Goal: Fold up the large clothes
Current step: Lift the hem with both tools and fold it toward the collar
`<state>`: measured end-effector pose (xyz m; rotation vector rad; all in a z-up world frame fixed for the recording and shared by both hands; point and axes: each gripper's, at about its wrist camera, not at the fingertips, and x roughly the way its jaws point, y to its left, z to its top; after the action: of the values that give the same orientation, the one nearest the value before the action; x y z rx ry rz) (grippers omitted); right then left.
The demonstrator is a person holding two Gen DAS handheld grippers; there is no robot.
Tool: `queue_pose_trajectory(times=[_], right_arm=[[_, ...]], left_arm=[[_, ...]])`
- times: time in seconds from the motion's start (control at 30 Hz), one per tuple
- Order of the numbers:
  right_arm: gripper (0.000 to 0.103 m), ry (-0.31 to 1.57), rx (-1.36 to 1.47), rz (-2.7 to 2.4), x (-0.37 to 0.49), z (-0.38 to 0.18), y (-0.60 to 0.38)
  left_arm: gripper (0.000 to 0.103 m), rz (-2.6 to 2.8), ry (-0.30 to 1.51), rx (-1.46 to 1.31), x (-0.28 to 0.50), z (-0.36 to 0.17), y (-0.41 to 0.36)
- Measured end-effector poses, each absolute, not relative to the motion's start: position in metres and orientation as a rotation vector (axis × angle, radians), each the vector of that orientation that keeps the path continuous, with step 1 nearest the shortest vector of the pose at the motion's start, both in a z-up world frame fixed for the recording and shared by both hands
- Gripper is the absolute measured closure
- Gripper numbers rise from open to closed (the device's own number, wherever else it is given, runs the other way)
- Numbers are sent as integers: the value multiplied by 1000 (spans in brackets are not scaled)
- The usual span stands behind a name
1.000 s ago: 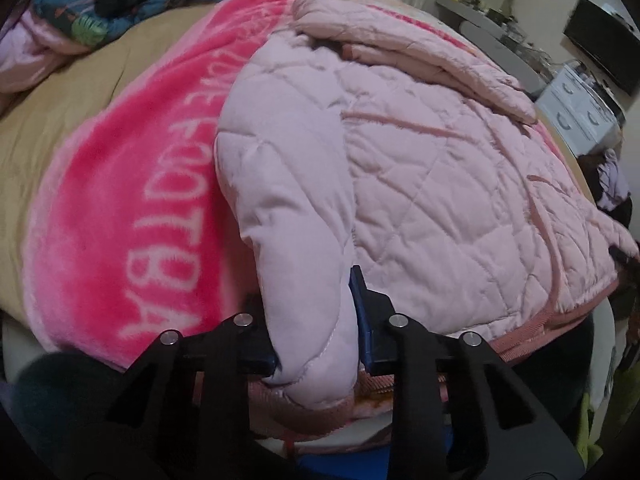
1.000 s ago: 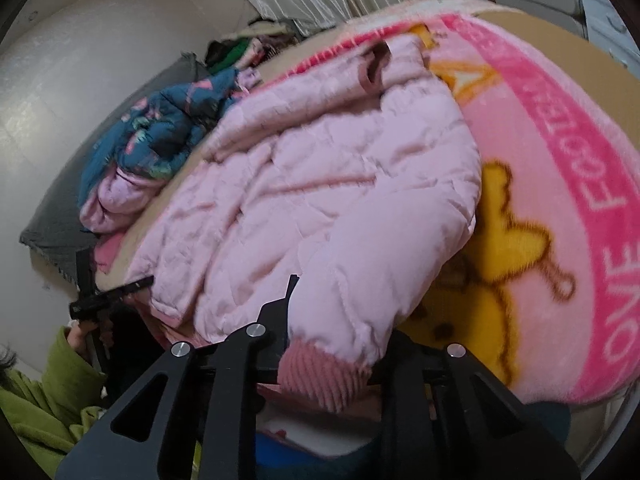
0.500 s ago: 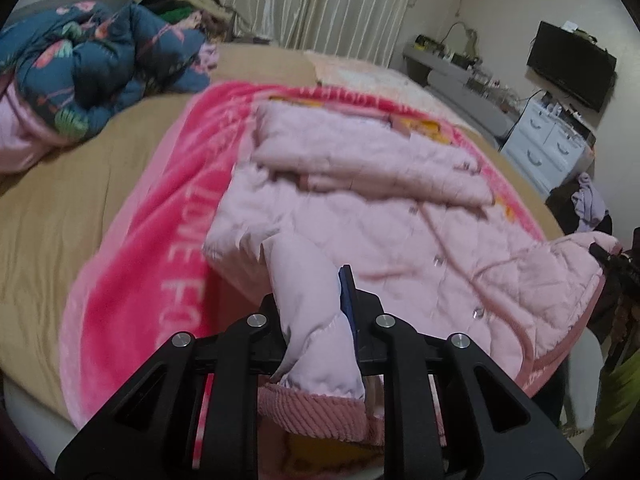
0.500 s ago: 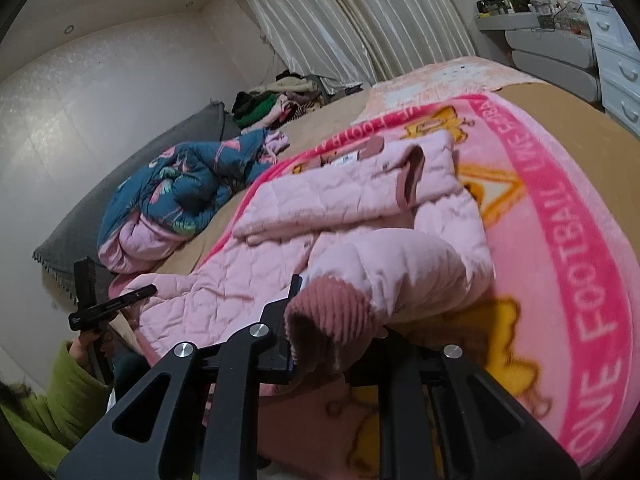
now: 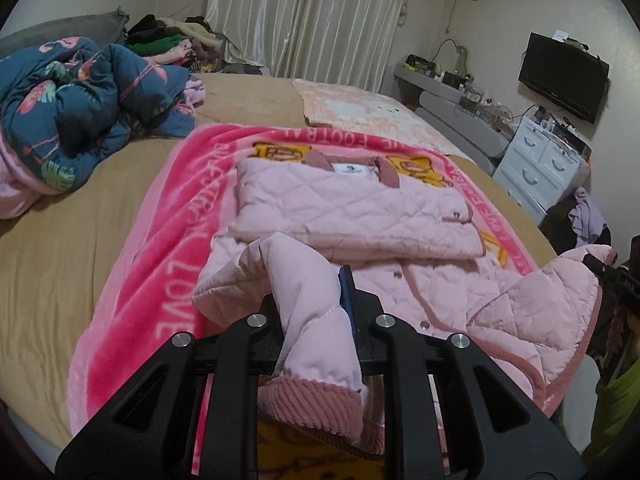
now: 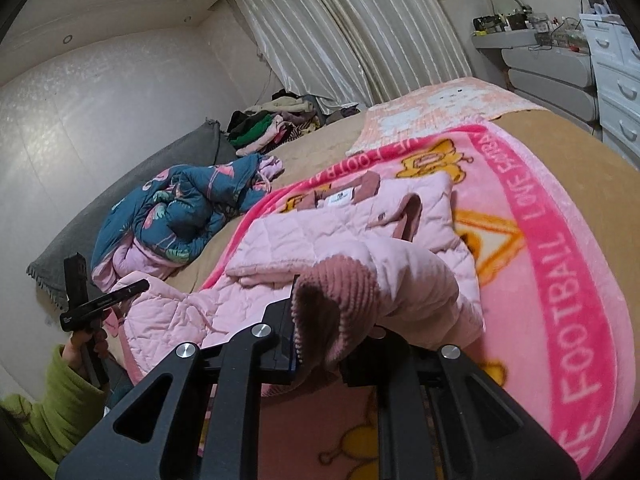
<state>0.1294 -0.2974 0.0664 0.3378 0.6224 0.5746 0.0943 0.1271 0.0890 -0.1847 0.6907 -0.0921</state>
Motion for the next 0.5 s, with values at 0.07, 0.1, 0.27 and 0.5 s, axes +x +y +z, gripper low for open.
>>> queue_pose_trajectory(times=[0.07, 0.1, 0.27, 0.5], right_arm=[[90, 616, 340, 571, 137, 71, -297], [90, 613, 339, 570, 140, 74, -297], [90, 591, 354, 562, 157, 85, -298], [90, 567, 363, 551, 177, 100, -300]], left_arm=[[92, -91, 683, -188, 101, 94, 128], [92, -90, 680, -188, 104, 96, 128], [92, -77, 658, -186, 119, 109, 129], [92, -65, 625, -190, 136, 126, 132]])
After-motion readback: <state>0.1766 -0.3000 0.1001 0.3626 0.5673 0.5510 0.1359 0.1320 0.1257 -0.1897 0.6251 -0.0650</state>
